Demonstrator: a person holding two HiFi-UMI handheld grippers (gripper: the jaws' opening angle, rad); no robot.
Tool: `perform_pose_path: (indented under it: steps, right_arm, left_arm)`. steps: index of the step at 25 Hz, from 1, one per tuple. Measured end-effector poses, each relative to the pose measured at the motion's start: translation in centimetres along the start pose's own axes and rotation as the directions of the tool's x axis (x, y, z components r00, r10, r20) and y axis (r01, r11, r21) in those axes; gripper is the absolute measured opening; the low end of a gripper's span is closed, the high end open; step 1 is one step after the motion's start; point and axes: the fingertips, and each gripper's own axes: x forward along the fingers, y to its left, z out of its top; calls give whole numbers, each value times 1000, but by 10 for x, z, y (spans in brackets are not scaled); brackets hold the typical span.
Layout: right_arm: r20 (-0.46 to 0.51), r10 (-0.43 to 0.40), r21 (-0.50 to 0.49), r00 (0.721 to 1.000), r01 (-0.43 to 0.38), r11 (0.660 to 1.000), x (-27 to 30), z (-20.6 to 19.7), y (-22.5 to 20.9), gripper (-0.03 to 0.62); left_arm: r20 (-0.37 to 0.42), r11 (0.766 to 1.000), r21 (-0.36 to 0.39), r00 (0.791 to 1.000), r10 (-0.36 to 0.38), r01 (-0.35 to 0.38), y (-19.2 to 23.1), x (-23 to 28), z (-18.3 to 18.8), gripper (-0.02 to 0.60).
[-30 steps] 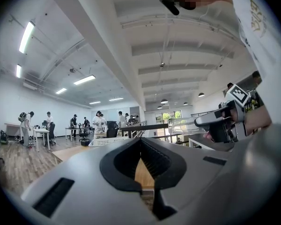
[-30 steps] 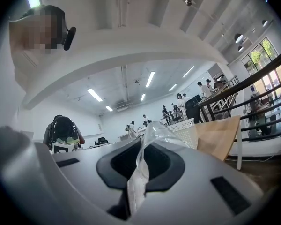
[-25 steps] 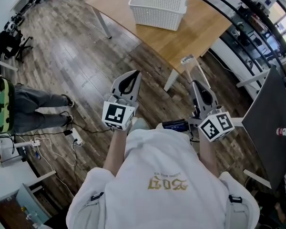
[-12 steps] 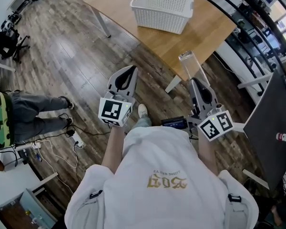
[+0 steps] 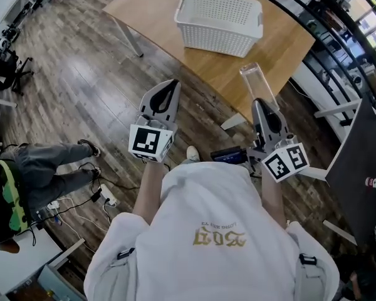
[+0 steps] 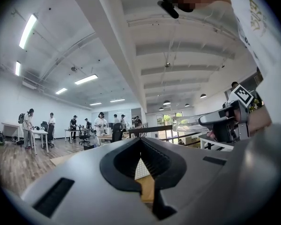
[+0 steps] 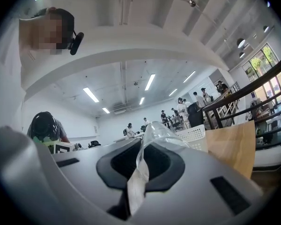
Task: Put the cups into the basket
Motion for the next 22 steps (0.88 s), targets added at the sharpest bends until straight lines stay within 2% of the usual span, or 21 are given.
perform_pose_path:
  steps: [8,16,22]
  right_arm:
    - [-17,-28,-19,999,28,999,41,-12,0,25]
    - [0,-56,1,998,56,998,71,-2,-19,25]
    - [3,-41,11,999,41,999,101,-1,-51,25]
  left_arm:
    - [9,1000,-10,1000,5,-5,51,21,-12,6]
    - [9,999,-18,999,-34,34,64,59,-13,6]
    - [7,1000,-11,1000,-29,29,78,99,-21,6]
